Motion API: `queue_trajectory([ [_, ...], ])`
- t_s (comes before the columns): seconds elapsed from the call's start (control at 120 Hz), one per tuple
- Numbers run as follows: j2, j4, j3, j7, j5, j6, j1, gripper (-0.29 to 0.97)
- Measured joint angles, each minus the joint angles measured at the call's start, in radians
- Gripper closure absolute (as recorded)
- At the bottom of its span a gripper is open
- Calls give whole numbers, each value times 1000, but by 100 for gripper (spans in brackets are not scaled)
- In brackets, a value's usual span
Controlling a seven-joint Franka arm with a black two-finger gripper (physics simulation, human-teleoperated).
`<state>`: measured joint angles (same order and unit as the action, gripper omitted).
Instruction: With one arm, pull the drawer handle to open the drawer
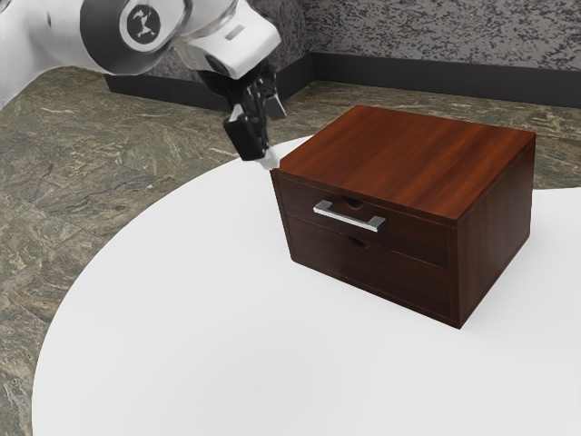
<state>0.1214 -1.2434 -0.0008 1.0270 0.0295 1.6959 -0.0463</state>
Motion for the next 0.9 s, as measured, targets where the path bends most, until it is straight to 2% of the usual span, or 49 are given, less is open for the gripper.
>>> queue_trajectory([
  [0.1,-17,-88,-27,83,7,99,9,2],
  [0.3,5,-158,-31,261,-76,251,14,5],
  [0.583,18,-275,-52,454,-61,402,44,9],
  [0.9,-10,-403,-65,579,-63,550,41,37],
])
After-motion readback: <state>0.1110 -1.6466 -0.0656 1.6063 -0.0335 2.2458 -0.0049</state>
